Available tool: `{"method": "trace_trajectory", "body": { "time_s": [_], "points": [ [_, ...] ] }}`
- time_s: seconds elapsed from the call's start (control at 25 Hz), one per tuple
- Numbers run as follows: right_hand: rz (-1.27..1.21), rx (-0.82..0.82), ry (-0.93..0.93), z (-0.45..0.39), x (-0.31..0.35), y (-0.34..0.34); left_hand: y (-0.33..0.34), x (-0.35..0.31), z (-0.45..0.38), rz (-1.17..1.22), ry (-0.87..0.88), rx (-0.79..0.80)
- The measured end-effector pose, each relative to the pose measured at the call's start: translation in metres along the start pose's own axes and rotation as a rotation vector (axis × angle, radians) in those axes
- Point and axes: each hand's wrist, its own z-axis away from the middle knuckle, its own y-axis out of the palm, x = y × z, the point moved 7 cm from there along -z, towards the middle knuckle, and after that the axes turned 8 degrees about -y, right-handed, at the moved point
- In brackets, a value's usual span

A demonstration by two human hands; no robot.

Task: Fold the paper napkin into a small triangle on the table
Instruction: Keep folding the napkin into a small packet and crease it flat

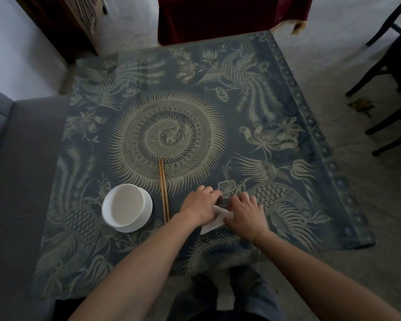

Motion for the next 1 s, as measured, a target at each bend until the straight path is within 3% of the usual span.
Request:
{"method": "trace_trajectory", "body": {
  "time_s": [0.12, 0.24, 0.4, 0.52, 0.64, 0.76, 1.0],
  "points": [
    [-0.085, 0.035, -0.009, -0.002, 0.0, 0.002, 0.001, -0.003, -0.003, 0.006, 0.009, 0.029],
    [-0.187, 0.035, 0.016, -0.002, -0.007, -0.002, 0.008, 0.006, -0.003, 0.232, -0.044, 0.118],
    [-0.755, -0.062, 0.199, -0.002, -0.026, -0.008, 0.015, 0.029, 0.002, 0.849, -0.199, 0.182],
    [-1.187, 0.026, 0.265, 0.003, -0.02, -0.003, 0.025, 0.037, 0.013, 1.181, -0.302, 0.2],
    [-1.134, 0.126, 0.224, 0.003, -0.011, 0.004, 0.033, 0.032, 0.021, 1.368, -0.326, 0.244],
    [-1.121, 0.085, 0.217, 0.004, -0.012, 0.007, 0.034, 0.03, 0.026, 1.446, -0.322, 0.261],
    [-1.135, 0.069, 0.23, 0.009, -0.02, 0.013, 0.036, 0.041, 0.031, 1.29, -0.322, 0.248]
  ]
}}
